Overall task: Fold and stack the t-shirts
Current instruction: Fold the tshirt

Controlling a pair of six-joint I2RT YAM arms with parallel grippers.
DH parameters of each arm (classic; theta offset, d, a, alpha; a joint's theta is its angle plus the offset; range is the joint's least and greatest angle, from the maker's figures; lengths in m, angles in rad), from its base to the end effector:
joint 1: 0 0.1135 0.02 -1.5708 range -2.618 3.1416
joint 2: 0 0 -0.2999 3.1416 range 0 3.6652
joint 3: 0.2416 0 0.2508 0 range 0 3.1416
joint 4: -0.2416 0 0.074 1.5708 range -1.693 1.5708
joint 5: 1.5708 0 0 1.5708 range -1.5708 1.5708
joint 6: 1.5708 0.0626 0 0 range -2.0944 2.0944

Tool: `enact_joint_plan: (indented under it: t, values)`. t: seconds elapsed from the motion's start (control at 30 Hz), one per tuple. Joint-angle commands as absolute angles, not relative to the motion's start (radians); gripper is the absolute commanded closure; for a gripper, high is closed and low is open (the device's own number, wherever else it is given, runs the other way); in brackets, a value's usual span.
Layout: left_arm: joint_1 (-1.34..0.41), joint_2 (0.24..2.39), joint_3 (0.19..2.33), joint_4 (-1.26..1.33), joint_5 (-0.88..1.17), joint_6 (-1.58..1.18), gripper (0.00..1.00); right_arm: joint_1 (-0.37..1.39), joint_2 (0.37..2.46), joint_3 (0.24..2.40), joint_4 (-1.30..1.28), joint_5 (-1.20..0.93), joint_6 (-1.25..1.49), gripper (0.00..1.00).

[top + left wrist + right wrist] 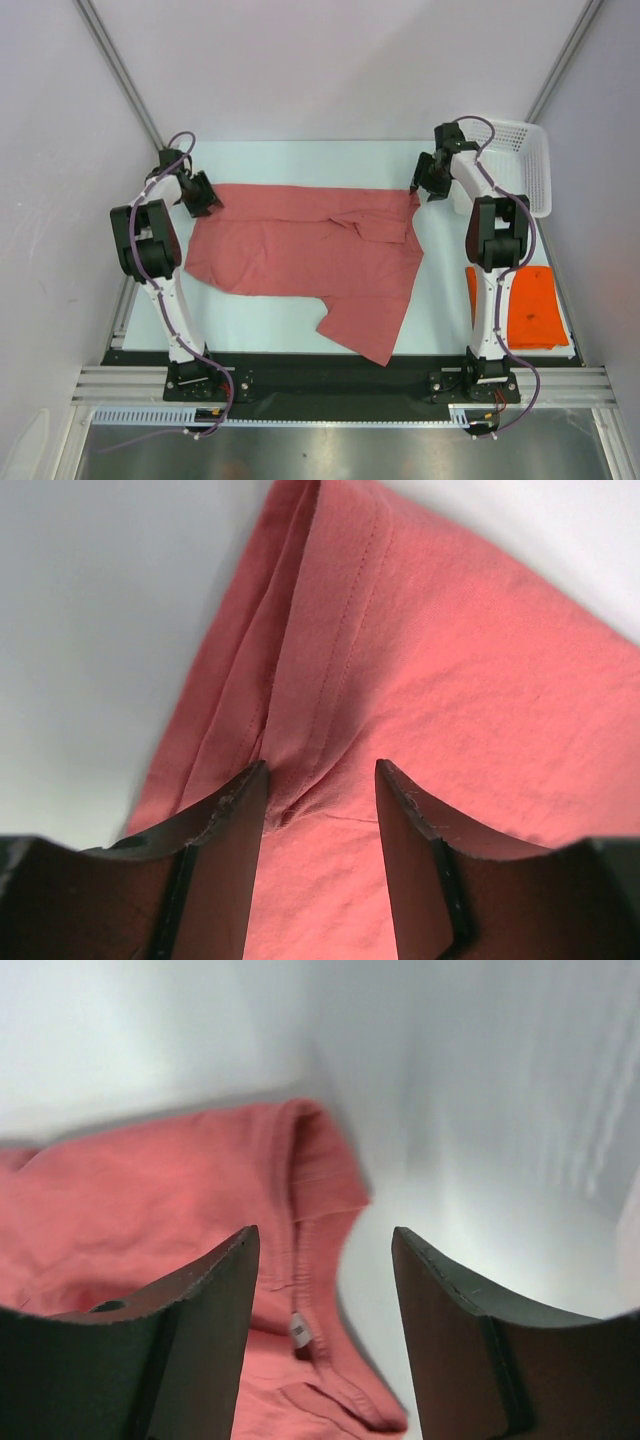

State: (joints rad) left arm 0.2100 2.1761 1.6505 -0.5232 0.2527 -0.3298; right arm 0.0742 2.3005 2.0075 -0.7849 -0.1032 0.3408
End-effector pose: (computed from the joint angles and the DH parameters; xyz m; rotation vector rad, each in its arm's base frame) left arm 0.4908 0.0886 0.1732 -0.6110 2.5410 -0.3730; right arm 0.5329 0.0461 0.2041 0.3202 2.6481 0.2730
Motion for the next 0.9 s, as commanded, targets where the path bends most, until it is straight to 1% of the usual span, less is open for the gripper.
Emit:
enact_joint_plan:
  t: [0.0, 0.1, 0.2, 0.27, 0.33, 0.47, 0.63, 0.7, 0.77, 0.87]
  values:
    - [0.212, 2.082, 1.618, -0.519, 0.226, -0.377, 0.47, 0.017, 2.298, 2.039, -0.789, 0.014, 0.338, 0.38]
    - [0.209, 2.030, 1.589, -0.506, 0.206, -0.400, 0.45, 0.026, 2.287, 2.057, -0.776, -0.107, 0.273, 0.39]
    - [0.210, 2.005, 1.565, -0.508, 0.186, -0.426, 0.40, 0.080, 2.263, 2.020, -0.735, -0.143, 0.276, 0.37]
    - [0.216, 2.013, 1.559, -0.508, 0.215, -0.455, 0.41, 0.115, 2.263, 2.010, -0.707, -0.150, 0.297, 0.36]
    - [0.221, 2.029, 1.551, -0.505, 0.225, -0.482, 0.46, 0.126, 2.275, 2.014, -0.699, -0.158, 0.304, 0.36]
    - [0.227, 2.022, 1.529, -0.502, 0.212, -0.500, 0.48, 0.115, 2.301, 2.040, -0.715, -0.163, 0.321, 0.36]
    - [0.235, 2.011, 1.502, -0.480, 0.190, -0.503, 0.37, 0.101, 2.302, 2.016, -0.700, -0.163, 0.337, 0.38]
    - [0.241, 2.048, 1.520, -0.482, 0.210, -0.503, 0.38, 0.092, 2.304, 2.006, -0.690, -0.175, 0.348, 0.40]
    - [0.242, 2.081, 1.535, -0.491, 0.218, -0.509, 0.41, 0.086, 2.309, 1.993, -0.680, -0.196, 0.362, 0.44]
    - [0.250, 2.101, 1.546, -0.495, 0.199, -0.509, 0.45, 0.083, 2.318, 1.988, -0.666, -0.202, 0.365, 0.46]
